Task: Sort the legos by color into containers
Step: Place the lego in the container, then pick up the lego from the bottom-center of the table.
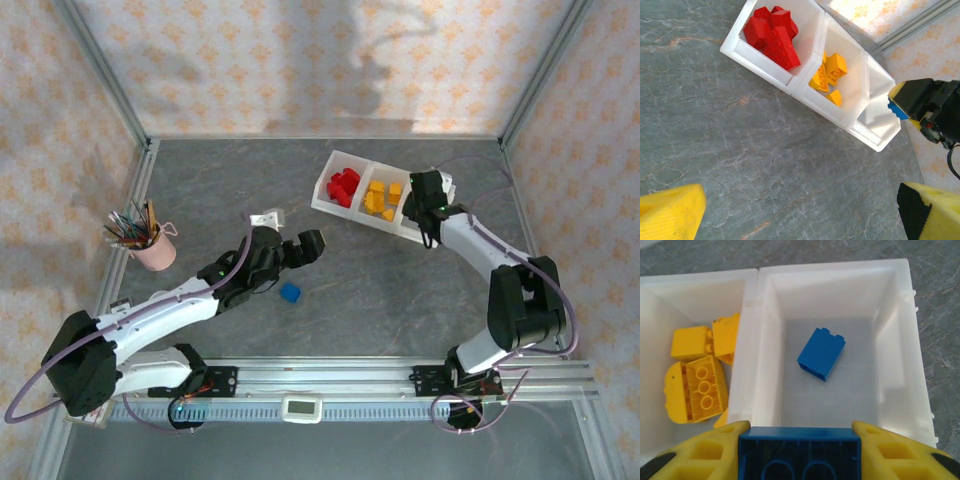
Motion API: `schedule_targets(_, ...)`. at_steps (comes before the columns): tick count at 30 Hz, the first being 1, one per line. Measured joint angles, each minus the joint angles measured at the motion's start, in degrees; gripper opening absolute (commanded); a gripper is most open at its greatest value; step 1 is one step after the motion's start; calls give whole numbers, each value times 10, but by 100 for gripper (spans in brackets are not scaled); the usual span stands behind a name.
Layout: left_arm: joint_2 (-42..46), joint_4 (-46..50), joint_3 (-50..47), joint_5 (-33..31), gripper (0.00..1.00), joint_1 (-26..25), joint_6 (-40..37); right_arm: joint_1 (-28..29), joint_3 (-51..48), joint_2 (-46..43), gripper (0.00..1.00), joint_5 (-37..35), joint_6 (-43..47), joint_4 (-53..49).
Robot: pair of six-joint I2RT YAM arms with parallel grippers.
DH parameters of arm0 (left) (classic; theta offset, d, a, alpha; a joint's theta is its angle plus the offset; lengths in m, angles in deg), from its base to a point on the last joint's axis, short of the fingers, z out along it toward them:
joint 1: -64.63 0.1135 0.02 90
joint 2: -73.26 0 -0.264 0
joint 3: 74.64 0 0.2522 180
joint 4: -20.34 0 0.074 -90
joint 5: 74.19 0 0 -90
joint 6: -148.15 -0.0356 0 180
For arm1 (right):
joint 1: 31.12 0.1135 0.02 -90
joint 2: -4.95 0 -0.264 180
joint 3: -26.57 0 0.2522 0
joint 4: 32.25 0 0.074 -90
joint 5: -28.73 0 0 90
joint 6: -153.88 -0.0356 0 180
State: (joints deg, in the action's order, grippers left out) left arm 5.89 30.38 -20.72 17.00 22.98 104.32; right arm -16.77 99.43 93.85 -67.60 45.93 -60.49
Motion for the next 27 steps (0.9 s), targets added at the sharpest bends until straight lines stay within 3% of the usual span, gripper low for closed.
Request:
schedule_targets(7, -49, -11, 45, 14, 99, 0, -15, -28, 30, 86, 60, -4, 4, 16)
schedule_targets(18, -52, -12, 59, 14, 99, 0, -26, -26, 35, 48, 67, 28, 11, 22)
schedule_targets(27, -15, 1, 49, -6, 99, 0, -26, 61, 10, -34, 71, 75, 19, 21)
